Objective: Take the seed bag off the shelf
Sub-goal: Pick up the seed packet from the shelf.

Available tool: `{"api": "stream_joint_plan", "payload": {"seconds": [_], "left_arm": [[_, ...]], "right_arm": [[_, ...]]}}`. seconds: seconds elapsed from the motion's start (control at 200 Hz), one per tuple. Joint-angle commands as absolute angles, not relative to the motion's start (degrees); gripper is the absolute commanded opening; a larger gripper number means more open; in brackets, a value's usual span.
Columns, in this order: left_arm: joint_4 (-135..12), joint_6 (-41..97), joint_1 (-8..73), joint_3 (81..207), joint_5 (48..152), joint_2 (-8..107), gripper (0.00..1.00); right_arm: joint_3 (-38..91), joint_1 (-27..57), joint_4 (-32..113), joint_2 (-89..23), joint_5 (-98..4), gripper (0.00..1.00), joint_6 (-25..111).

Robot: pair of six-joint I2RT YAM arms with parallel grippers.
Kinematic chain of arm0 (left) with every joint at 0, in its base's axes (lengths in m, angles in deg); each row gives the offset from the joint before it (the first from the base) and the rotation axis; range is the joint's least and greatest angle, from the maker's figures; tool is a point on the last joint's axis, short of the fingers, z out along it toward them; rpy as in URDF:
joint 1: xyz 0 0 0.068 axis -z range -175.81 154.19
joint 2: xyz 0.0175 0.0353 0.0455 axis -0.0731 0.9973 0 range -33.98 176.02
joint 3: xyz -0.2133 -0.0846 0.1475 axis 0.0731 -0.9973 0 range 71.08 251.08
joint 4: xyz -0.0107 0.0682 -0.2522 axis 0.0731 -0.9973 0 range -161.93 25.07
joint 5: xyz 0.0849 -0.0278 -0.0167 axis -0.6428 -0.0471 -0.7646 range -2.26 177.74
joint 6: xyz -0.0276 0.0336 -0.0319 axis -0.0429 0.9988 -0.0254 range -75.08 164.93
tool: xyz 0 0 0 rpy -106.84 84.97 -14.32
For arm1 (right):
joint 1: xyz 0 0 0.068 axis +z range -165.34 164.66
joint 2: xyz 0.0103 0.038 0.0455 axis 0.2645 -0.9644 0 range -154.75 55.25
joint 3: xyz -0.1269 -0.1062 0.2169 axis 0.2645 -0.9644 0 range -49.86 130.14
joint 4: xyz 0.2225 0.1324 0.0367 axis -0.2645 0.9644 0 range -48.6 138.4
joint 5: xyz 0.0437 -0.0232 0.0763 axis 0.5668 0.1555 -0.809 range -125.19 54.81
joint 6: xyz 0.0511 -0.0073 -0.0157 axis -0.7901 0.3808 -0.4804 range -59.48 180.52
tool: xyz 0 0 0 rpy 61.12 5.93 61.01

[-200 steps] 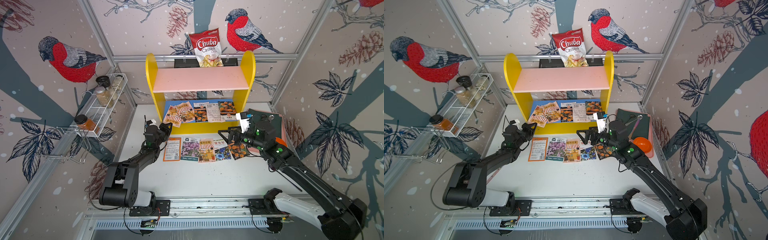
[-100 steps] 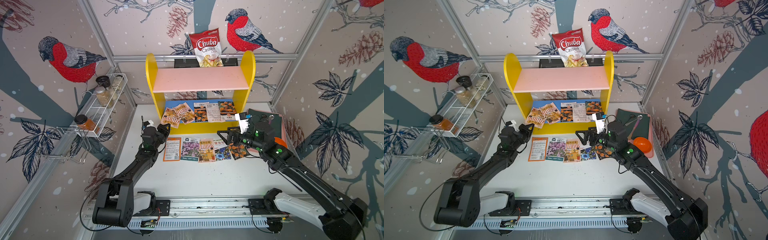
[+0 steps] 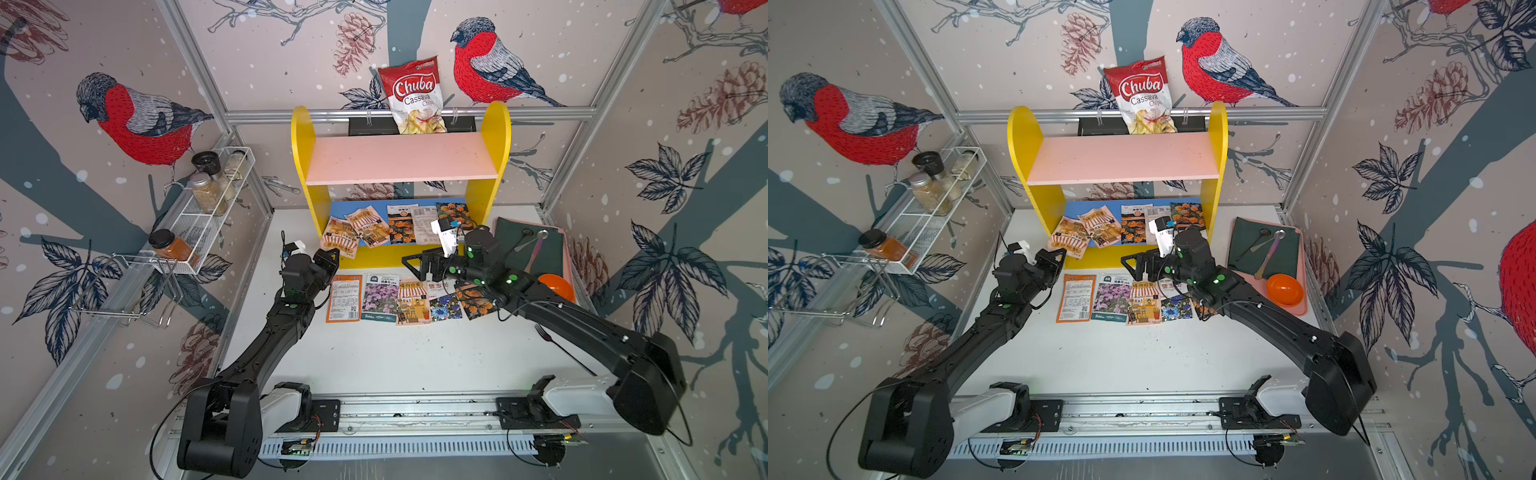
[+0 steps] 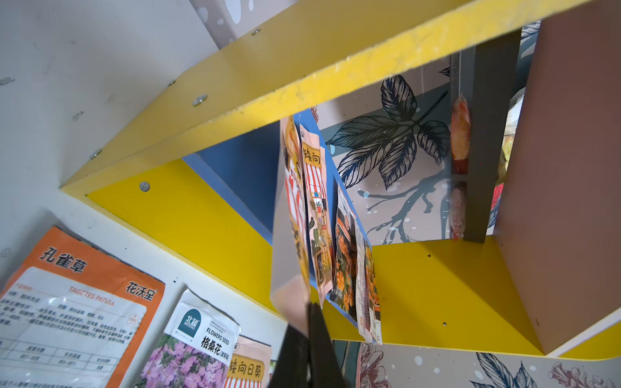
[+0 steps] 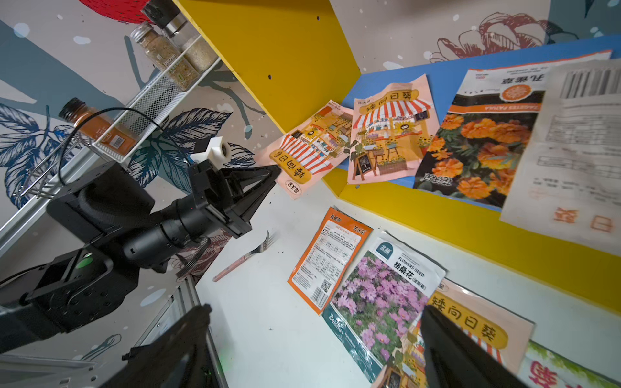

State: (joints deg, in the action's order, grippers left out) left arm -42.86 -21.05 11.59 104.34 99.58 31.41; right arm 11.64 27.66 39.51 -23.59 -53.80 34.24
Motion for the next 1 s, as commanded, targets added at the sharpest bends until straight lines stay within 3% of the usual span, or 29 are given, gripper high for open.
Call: {"api": "stream_joint_plan", "payload": {"seconds": [0.0, 0.515, 0.991], "left_arm": [[-43.09, -19.96, 11.66, 104.50, 99.42, 31.49, 0.00], [-43.08, -20.13, 11.66, 103.77, 100.08, 31.06, 0.00], [-43.66, -19.87, 11.65, 103.29, 100.48, 30.05, 0.00]], "right_arm": [[15.27, 28.66, 34.55, -28.46, -54.16, 0.99, 32.53], [41.97, 32.11, 36.26, -57.55, -54.91, 0.99, 29.99], [45.99, 32.90, 35.59, -64.48, -57.69, 0.99, 28.70]]}}
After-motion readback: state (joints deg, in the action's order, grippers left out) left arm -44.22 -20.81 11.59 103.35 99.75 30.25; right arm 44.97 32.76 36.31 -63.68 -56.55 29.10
